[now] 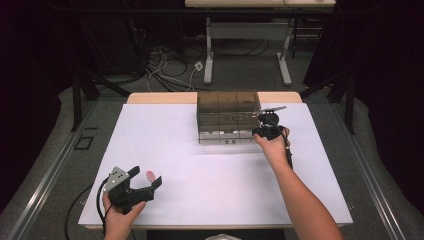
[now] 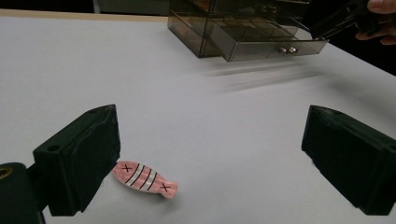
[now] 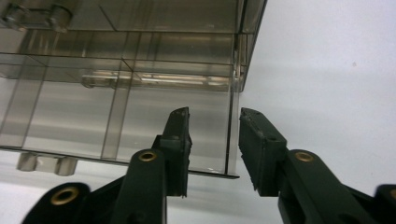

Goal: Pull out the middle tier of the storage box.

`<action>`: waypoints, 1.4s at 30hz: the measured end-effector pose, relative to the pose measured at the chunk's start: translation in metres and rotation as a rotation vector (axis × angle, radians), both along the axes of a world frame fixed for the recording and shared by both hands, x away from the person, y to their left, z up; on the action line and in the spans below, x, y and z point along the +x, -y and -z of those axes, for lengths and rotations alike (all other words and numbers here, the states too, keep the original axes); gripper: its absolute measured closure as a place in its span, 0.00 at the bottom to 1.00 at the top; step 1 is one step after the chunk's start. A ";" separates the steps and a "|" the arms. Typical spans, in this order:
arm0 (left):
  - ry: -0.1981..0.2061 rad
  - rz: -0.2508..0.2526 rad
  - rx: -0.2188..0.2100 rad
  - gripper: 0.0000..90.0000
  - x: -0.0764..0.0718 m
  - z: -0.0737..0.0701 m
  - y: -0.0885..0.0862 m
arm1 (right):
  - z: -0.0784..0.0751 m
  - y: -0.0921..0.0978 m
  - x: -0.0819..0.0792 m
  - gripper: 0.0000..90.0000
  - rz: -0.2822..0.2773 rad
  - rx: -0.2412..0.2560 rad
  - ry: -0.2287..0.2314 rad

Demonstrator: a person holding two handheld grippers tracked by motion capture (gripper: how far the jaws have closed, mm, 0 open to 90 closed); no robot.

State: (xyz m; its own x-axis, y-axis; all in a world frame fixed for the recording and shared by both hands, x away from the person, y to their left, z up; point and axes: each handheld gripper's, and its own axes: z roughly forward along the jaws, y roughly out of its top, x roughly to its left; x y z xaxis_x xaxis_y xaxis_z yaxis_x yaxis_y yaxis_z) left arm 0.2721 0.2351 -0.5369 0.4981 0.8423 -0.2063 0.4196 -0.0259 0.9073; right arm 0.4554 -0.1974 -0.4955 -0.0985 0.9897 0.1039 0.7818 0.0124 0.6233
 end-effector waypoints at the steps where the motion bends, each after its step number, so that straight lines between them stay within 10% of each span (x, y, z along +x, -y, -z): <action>1: 0.000 0.000 0.000 0.05 0.000 0.000 0.000 | -0.001 0.000 -0.001 0.67 -0.005 0.003 0.006; 35: -0.002 -0.029 0.020 0.05 -0.002 0.001 0.000 | -0.018 0.020 -0.070 0.46 -0.216 0.060 0.231; 42: -0.003 -0.030 0.025 0.05 -0.001 0.002 0.001 | -0.014 0.025 -0.084 0.38 -0.240 0.087 0.219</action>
State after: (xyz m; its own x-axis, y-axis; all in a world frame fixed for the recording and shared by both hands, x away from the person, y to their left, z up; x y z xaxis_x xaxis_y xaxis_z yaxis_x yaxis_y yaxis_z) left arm 0.2711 0.2345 -0.5385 0.4723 0.8616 -0.1861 0.4232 -0.0365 0.9053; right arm 0.3710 -0.2229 -0.4815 -0.3575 0.9238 0.1372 0.6100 0.1197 0.7833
